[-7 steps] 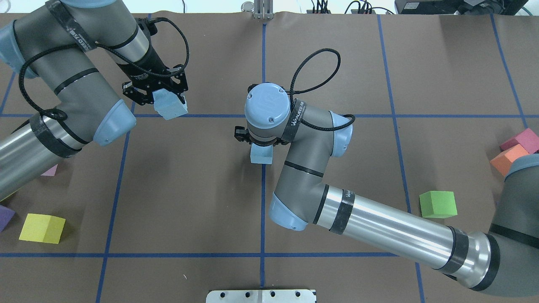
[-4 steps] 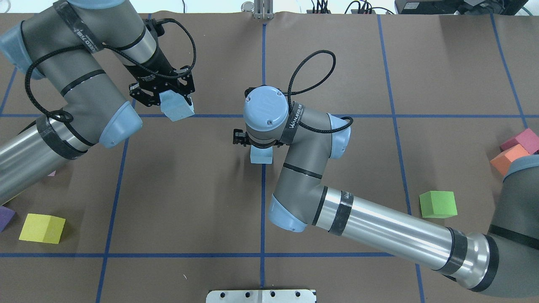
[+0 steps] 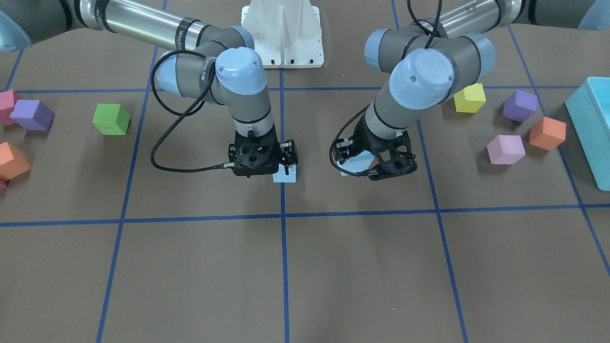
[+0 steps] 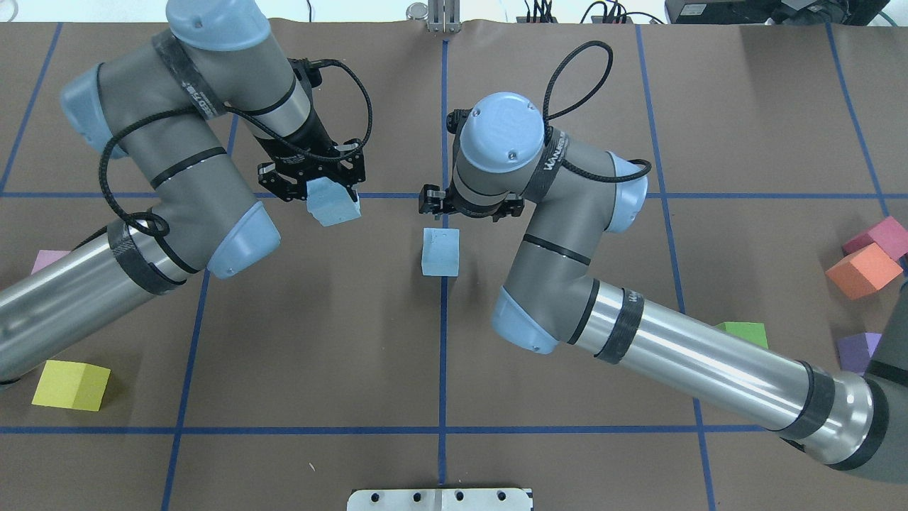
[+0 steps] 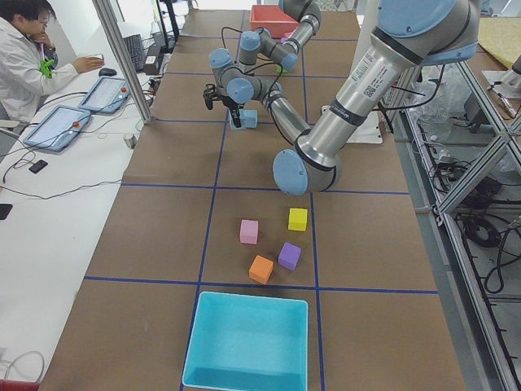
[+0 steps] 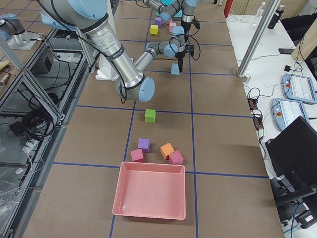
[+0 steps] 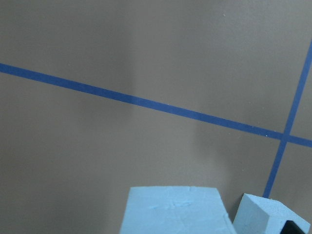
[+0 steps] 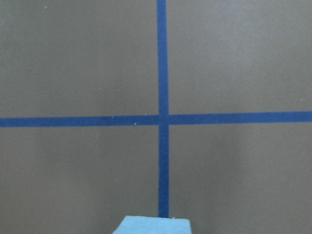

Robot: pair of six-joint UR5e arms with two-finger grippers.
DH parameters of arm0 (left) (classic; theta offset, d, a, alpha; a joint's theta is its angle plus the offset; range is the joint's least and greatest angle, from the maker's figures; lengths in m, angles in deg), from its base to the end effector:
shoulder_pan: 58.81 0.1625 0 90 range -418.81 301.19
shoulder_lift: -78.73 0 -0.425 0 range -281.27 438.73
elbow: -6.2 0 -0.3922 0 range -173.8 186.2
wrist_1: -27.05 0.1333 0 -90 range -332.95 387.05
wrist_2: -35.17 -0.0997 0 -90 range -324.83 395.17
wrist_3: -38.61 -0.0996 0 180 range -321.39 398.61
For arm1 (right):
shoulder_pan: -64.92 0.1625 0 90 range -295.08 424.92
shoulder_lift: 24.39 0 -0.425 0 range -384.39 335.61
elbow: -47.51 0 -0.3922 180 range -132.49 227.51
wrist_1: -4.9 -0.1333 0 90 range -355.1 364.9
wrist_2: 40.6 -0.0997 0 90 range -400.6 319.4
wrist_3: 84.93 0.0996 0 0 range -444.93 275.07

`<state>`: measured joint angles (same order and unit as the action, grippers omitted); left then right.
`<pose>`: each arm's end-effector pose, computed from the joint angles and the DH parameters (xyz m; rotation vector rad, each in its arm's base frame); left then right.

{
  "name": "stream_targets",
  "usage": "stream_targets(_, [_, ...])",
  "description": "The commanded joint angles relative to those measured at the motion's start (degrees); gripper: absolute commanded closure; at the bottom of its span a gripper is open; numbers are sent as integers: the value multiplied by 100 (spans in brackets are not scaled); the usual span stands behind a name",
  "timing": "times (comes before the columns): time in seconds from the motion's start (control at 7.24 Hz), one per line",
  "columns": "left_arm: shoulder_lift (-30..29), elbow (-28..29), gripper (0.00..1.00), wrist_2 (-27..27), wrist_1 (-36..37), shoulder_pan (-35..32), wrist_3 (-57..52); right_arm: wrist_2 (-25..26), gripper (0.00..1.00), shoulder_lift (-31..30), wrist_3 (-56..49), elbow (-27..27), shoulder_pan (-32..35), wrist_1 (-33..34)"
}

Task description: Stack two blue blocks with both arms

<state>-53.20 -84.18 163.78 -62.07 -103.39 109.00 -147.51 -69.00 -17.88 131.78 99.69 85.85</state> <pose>0.4489 -0.5422 0.2071 -0.1758 0.9294 -0.1594 -0.5499 -0.5088 0.1986 0.1645 -0.8723 0.0671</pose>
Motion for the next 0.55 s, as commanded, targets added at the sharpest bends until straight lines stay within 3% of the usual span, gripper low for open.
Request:
stream_targets(0.0, [-516, 388, 54, -194, 0, 317, 115, -286, 0, -223, -341, 186, 372, 0])
stream_targets(0.41, [-1132, 977, 54, -467, -35, 739, 45, -348, 0, -416, -728, 186, 610, -9])
